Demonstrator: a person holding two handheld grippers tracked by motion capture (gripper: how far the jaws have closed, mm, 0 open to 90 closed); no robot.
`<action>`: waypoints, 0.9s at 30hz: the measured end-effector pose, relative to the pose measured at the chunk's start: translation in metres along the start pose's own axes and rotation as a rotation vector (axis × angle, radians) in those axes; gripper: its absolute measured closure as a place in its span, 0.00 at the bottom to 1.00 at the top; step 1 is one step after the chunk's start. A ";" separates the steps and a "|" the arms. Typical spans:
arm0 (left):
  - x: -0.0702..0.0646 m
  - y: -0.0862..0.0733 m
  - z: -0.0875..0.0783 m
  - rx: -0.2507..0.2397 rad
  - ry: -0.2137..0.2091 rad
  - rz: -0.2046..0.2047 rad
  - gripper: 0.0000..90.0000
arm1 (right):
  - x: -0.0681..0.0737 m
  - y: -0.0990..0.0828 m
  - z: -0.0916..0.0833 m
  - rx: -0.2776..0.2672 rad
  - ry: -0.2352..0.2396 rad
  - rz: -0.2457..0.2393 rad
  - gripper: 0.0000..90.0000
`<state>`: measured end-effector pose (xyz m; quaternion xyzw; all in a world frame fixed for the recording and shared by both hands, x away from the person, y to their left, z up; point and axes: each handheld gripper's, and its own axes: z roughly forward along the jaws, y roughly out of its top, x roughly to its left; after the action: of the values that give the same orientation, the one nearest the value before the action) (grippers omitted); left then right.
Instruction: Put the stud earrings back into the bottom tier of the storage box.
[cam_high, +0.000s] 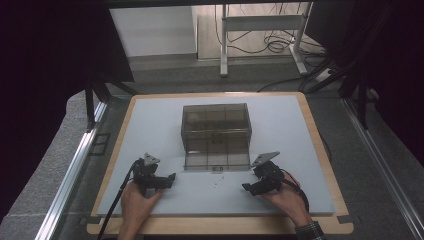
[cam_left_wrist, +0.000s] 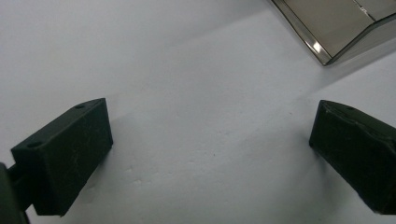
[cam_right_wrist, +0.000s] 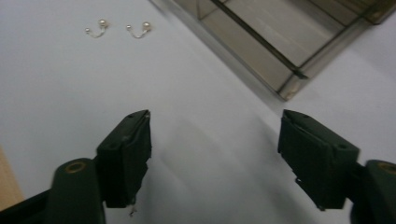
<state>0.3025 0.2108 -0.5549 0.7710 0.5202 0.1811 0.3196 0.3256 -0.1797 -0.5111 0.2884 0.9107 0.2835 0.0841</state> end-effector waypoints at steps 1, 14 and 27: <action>0.000 0.000 0.000 0.000 0.000 0.000 0.00 | 0.001 0.001 0.001 0.008 0.007 -0.004 0.33; 0.000 0.000 0.000 -0.003 -0.001 -0.004 0.00 | 0.009 0.023 0.011 0.047 0.069 -0.055 0.51; 0.000 0.000 0.000 0.001 0.000 0.000 0.00 | 0.015 0.046 0.023 0.079 0.119 -0.105 0.65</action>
<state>0.3025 0.2108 -0.5549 0.7712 0.5202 0.1810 0.3193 0.3422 -0.1295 -0.5039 0.2261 0.9383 0.2593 0.0333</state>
